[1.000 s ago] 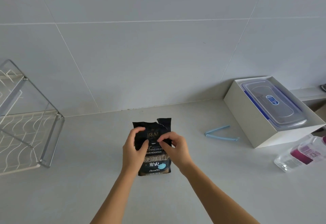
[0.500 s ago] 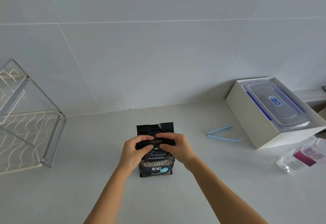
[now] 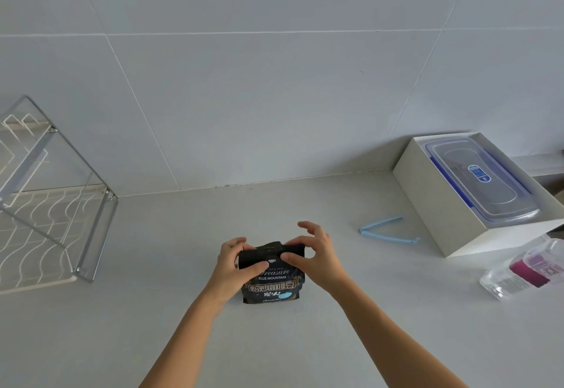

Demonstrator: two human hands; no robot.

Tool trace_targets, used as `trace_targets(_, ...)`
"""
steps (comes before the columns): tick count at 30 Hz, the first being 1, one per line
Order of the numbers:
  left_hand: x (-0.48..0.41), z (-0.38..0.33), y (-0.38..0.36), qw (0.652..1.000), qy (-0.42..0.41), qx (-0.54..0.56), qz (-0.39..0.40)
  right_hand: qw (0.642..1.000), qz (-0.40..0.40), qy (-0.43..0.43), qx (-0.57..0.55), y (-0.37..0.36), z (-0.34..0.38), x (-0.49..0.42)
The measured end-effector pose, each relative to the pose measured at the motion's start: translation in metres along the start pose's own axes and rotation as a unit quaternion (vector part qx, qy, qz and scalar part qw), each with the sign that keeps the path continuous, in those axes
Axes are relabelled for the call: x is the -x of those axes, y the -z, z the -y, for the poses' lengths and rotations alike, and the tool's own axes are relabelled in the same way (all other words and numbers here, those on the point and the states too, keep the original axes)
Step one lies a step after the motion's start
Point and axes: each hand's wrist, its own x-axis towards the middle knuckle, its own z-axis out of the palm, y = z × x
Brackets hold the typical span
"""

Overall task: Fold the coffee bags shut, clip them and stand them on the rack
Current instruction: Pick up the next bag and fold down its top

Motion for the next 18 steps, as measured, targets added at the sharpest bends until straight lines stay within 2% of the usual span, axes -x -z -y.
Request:
trace_targets(2,0.004,0.002,-0.003,0.996,0.019,0.081,0.009,1.0,0.008,-0.005,-0.026,-0.001,-0.002,0.002)
trace_targets(4,0.005,0.001,-0.009,0.993,-0.01,0.113,-0.013,0.996,0.008,-0.009,-0.087,-0.004,0.002,0.004)
trace_targets(7,0.001,-0.005,-0.015,0.994,-0.049,0.082,-0.047,0.994,-0.013,0.001,-0.111,-0.005,0.007,0.003)
trace_targets(10,-0.001,-0.006,-0.017,0.996,-0.061,0.053,-0.04,0.993,-0.024,-0.004,-0.117,-0.003,0.005,0.002)
trace_targets(14,-0.001,0.0,-0.024,0.996,-0.053,0.068,-0.022,0.992,-0.051,-0.012,-0.118,-0.005,-0.001,0.002)
trace_targets(18,0.0,0.005,-0.027,0.994,-0.012,0.104,-0.018,0.993,-0.063,-0.013,-0.099,-0.007,-0.002,-0.003)
